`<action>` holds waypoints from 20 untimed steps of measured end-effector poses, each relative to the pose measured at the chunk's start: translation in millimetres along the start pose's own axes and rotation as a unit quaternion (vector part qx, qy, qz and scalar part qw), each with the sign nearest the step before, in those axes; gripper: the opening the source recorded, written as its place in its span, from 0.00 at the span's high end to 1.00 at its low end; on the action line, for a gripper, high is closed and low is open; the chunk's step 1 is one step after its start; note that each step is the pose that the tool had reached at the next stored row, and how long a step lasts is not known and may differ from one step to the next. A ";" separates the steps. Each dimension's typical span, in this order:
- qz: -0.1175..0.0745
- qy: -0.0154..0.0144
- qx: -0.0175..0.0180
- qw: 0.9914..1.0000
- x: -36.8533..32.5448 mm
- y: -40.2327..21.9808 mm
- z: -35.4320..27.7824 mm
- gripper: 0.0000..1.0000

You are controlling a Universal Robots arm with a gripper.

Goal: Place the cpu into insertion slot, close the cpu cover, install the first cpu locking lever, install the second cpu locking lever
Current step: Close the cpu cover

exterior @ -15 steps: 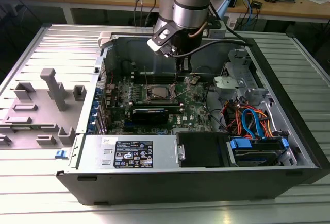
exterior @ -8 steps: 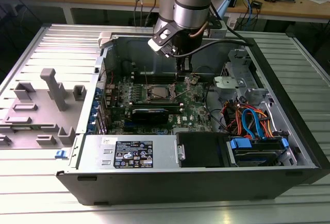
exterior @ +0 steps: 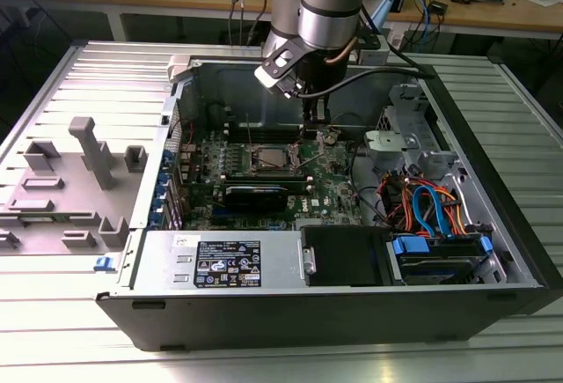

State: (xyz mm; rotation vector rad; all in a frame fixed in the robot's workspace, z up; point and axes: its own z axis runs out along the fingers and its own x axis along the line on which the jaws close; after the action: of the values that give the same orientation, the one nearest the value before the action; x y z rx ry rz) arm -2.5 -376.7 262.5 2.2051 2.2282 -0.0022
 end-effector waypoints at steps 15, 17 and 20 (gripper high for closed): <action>0.000 0.000 0.000 1.000 -0.1 14.4 0.2 0.89; 0.000 0.000 0.000 1.000 -0.1 19.2 0.2 0.89; 0.000 0.000 0.000 1.000 0.0 24.2 0.2 0.89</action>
State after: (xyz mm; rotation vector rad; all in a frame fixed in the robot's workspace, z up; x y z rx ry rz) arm 21.6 -376.4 262.4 2.2051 2.2283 -0.0022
